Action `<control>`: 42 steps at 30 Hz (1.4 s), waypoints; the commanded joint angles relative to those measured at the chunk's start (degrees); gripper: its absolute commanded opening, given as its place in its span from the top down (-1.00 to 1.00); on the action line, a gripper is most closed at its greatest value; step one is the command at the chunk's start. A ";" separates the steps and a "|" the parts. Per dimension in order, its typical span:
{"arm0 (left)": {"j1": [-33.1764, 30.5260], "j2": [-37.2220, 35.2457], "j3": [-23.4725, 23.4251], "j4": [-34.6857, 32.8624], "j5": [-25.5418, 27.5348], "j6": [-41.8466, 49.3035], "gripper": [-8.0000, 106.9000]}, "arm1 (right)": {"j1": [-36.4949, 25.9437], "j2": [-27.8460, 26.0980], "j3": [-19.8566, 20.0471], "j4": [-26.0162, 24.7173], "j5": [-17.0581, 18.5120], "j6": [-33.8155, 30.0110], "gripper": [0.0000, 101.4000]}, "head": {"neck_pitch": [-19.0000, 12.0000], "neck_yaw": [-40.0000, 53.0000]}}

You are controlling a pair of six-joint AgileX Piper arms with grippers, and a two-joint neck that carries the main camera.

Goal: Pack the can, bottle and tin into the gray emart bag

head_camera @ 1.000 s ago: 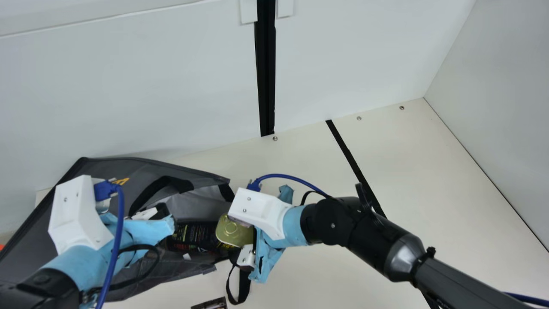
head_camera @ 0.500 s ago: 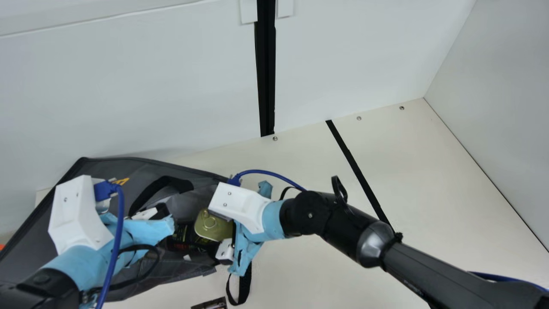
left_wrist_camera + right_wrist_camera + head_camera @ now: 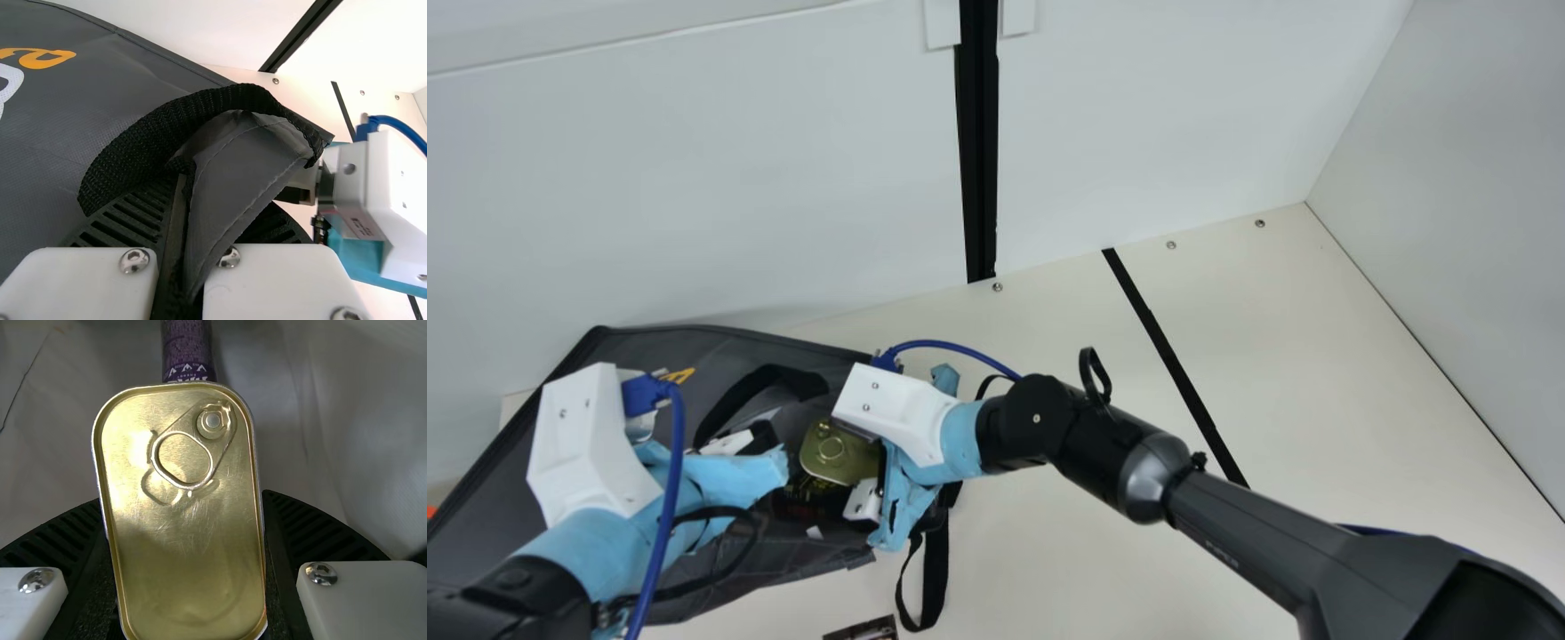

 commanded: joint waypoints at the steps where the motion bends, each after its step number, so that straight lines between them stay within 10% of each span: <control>1: 0.00 0.00 0.00 0.00 0.00 0.00 0.68 | 0.05 0.76 -0.43 1.27 0.18 -0.99 1.00 | -1.30 -0.05; 29: 0.00 0.00 0.00 0.00 0.00 0.00 0.68 | 1.63 8.03 -6.06 10.94 -1.21 -8.36 1.00 | -1.30 -0.05; 42: 0.00 0.00 0.00 0.00 0.00 0.00 0.68 | 1.36 8.41 -6.46 11.98 -1.23 -9.25 0.14 | -1.30 -0.05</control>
